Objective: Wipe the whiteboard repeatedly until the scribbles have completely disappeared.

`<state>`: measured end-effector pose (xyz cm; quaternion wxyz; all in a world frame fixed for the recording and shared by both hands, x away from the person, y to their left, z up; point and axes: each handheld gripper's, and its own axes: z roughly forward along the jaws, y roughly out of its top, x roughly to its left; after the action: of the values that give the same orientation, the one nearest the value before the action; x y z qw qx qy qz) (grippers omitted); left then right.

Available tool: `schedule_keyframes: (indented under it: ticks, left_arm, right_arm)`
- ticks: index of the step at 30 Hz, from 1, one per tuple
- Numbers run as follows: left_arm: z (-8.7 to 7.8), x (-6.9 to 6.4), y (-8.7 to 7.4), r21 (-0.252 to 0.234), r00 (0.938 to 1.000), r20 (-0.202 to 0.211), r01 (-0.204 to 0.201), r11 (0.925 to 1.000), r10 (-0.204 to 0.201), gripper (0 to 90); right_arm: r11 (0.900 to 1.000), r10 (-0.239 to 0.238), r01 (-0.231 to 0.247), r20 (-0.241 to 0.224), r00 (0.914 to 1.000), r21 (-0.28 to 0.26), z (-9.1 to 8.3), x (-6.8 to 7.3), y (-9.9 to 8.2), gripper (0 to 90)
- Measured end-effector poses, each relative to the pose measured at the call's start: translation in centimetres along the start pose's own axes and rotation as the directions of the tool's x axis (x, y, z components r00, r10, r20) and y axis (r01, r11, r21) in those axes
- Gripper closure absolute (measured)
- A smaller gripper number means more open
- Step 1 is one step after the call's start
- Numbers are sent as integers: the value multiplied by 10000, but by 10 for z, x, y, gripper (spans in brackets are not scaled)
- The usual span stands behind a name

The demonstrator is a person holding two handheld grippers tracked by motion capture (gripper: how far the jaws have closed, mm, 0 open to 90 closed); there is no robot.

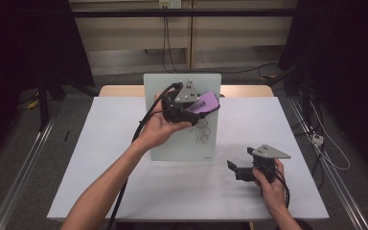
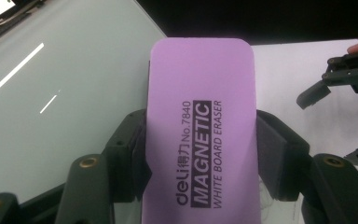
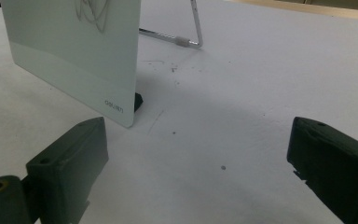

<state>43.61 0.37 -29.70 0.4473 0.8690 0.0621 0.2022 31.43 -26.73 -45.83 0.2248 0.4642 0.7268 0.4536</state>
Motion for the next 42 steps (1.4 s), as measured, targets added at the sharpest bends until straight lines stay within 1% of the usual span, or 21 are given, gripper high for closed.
schedule_keyframes:
  ticks: [4,7,9,12,15,16,20,21,23,25,30,32,34,36,37,40,42]
  left_arm:
    - [6,-7,-4,248,9997,103,-204,9995,202,411]
    - [9,-10,-8,215,9996,242,-148,9997,143,411]
    - [10,-13,-10,300,9995,242,-189,9994,182,412]
    - [13,-17,-13,471,9990,347,-304,9984,288,412]
    - [14,-18,-14,510,9988,394,-315,9982,295,411]
    - [14,-18,-14,477,9990,398,-245,9986,226,412]
    - [12,-15,-13,484,9987,464,-221,9986,199,413]
    - [11,-14,-12,446,9990,424,-179,9988,160,413]
    - [8,-10,-11,375,9992,368,-137,9992,123,413]
    - [3,-4,-10,183,9995,308,60,9998,-65,413]
    - [-11,9,-4,-181,9994,-168,292,9994,-295,413]
    - [-16,14,-2,-415,9986,-254,460,9981,-471,413]
    - [-18,17,-3,-462,9982,-277,513,9976,-527,413]
    - [-17,16,-4,-442,9988,-263,412,9982,-424,412]
    - [-17,15,-4,-379,9988,-300,369,9986,-380,412]
    - [-12,10,-4,-141,9996,-244,124,9998,-127,412]
    - [-9,6,-4,-5,9998,-190,32,10000,-33,412]
  right_arm:
    - [10000,-1,1,3,10000,5,0,0,0,51]
    - [10000,21,-21,-3,10000,-11,0,0,0,51]
    - [10000,15,-15,4,10000,-19,0,0,0,51]
    - [10000,21,-21,4,10000,-21,0,0,0,52]
    - [10000,-5,5,9,10000,-4,0,0,0,52]
    - [10000,10,-10,3,10000,-2,0,0,0,51]
    - [10000,-2,2,-2,10000,-3,0,0,0,51]
    - [10000,33,-33,-5,10000,-13,0,0,0,51]
    - [10000,0,0,2,10000,-4,0,0,0,51]
    - [10000,9,-9,11,10000,13,0,0,0,51]
    - [10000,-3,3,-3,10000,-12,0,0,0,51]
    - [10000,14,-14,-10,10000,-10,0,0,0,51]
    - [10000,10,-10,-5,10000,-4,0,0,0,51]
    - [10000,13,-13,0,10000,-3,0,0,0,52]
    - [10000,15,-15,1,10000,4,0,0,0,51]
    - [10000,15,-15,13,10000,13,0,0,0,51]
    - [10000,-14,14,5,10000,-12,0,0,0,51]
